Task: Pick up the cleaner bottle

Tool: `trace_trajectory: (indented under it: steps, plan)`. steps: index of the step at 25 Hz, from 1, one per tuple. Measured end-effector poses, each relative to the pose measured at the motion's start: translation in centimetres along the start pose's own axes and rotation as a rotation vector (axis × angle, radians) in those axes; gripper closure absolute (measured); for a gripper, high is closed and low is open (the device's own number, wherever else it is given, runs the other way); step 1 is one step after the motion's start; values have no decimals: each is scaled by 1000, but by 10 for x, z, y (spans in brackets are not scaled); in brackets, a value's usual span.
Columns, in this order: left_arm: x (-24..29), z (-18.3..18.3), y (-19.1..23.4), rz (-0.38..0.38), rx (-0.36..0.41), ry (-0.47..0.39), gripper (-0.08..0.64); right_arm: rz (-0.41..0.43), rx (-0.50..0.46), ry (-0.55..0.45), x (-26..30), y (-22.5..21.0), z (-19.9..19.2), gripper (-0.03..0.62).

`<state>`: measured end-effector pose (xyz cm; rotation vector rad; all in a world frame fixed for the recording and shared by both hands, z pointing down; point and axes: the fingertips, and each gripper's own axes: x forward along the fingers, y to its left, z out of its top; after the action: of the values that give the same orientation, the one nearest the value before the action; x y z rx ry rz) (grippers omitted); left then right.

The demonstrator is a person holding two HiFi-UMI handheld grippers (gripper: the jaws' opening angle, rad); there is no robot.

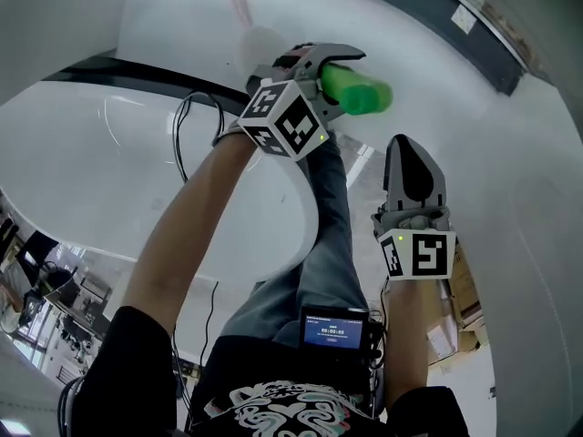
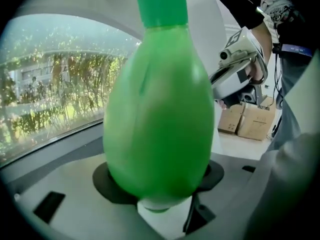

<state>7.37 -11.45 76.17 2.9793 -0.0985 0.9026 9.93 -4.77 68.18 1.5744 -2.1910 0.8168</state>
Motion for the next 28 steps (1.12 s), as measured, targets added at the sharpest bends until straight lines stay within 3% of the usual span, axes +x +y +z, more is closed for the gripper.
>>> trace_trajectory:
  steps: [3, 8, 12, 28]
  plan:
    - [2, -18, 1, -19, -30, 57, 290, -6, 20, -1, -1, -1, -1, 565]
    - [12, -40, 1, 1, 10, 174, 296, 6, 23, 6, 0, 4, -4, 565]
    - [18, -38, -2, -24, -3, 170, 333, 6, 23, 7, 2, 4, -4, 565]
    - [17, -35, -6, -27, -33, 142, 347, -25, 21, 4, -4, -13, -8, 565]
